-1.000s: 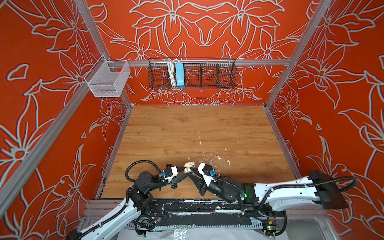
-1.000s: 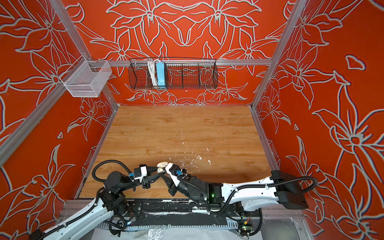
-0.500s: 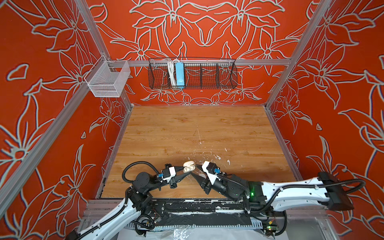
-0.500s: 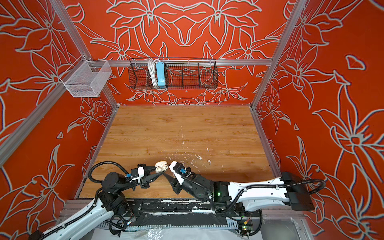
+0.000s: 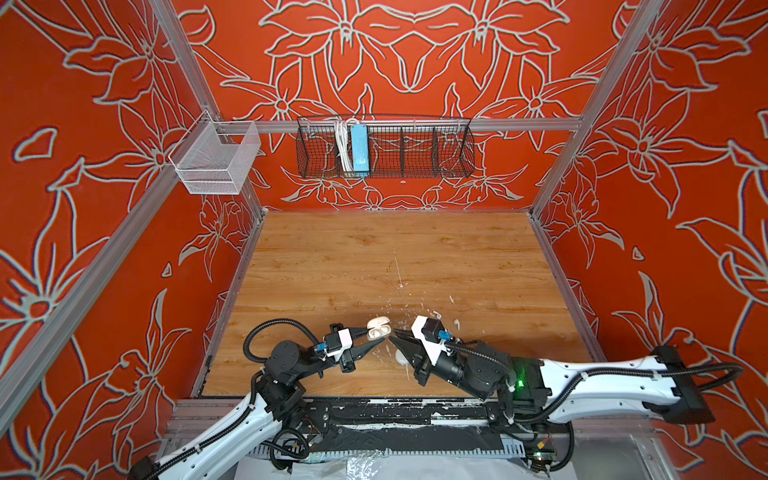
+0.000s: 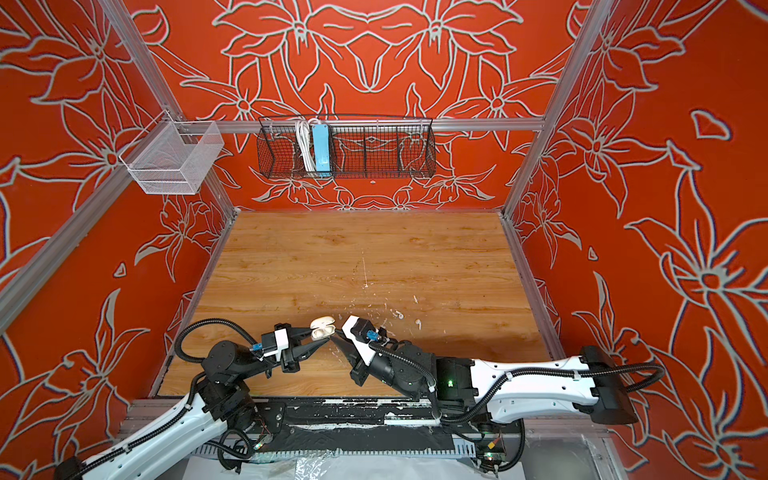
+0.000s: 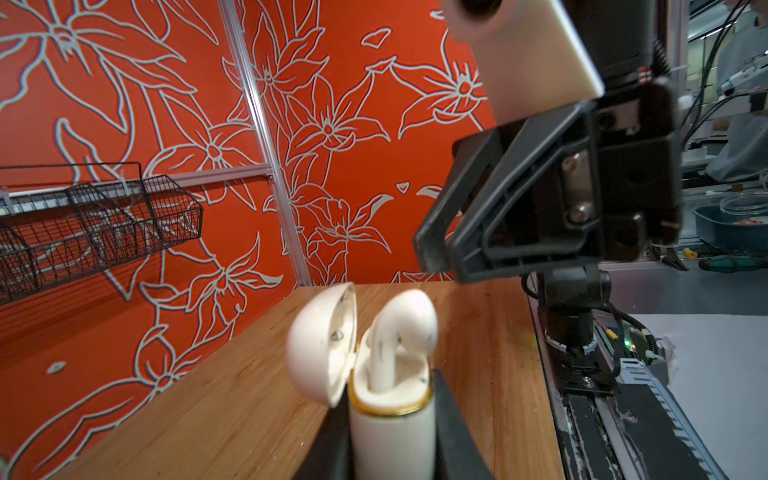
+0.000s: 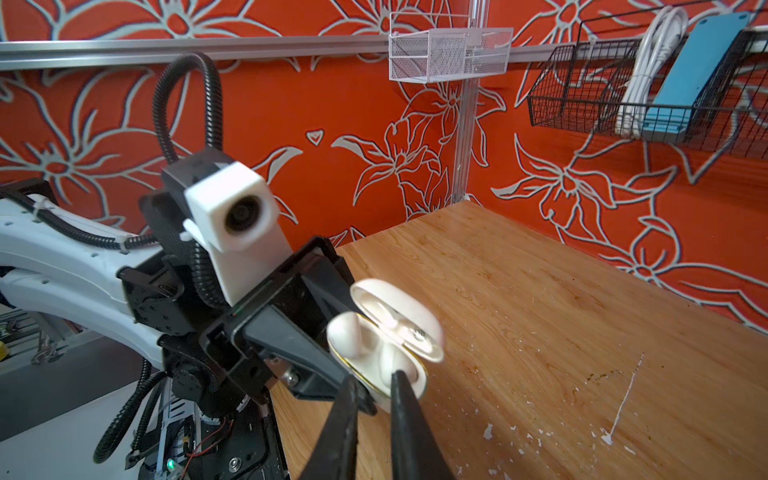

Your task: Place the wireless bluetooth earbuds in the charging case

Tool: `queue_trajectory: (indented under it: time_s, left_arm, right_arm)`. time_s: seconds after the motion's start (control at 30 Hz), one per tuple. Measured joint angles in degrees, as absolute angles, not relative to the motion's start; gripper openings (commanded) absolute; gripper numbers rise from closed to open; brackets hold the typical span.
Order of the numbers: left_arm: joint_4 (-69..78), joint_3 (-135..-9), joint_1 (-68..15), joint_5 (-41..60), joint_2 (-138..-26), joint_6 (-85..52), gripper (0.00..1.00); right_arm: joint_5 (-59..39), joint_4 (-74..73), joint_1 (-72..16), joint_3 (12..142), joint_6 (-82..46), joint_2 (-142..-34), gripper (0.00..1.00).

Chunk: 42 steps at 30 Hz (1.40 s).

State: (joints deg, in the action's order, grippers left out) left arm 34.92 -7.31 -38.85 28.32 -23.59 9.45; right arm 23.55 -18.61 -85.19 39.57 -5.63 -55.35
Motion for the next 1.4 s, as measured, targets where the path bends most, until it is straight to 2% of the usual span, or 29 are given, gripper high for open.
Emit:
queue_trajectory:
  time_s: [0.3,0.37,0.5,1.0,1.1,1.23,1.4]
  left_arm:
    - [34.3,-7.9,-38.9,26.6,-25.3,9.7,0.00]
    - [34.1,-7.9,-38.9,26.6,-25.6,9.9,0.00]
    - [33.5,-8.1,-38.9,26.6,-26.2,9.9,0.00]
    - [33.3,-8.5,-38.9,27.0,-25.7,10.1,0.00]
    - [32.9,-8.5,-38.9,27.0,-25.7,10.3,0.00]
    - [33.1,-8.5,-38.9,27.0,-25.9,10.3,0.00]
    - [32.6,-9.1,-38.9,27.2,-27.8,10.5,0.00]
  right_arm:
    - [21.5,-16.5,-85.2,42.8,-4.3,-55.7,0.15]
    - [21.7,-16.0,-85.2,44.4,-4.2,-57.5,0.10]
    - [23.5,-15.7,-85.2,46.0,-4.0,-60.7,0.05]
    - [30.9,-15.7,-85.1,45.2,-5.2,-65.0,0.02]
    - [31.5,-15.7,-85.1,44.1,-5.3,-64.3,0.03]
    - [32.0,-15.4,-85.1,42.9,-5.1,-61.7,0.12]
    - [33.1,-13.1,-83.8,43.4,-5.8,-57.3,0.14]
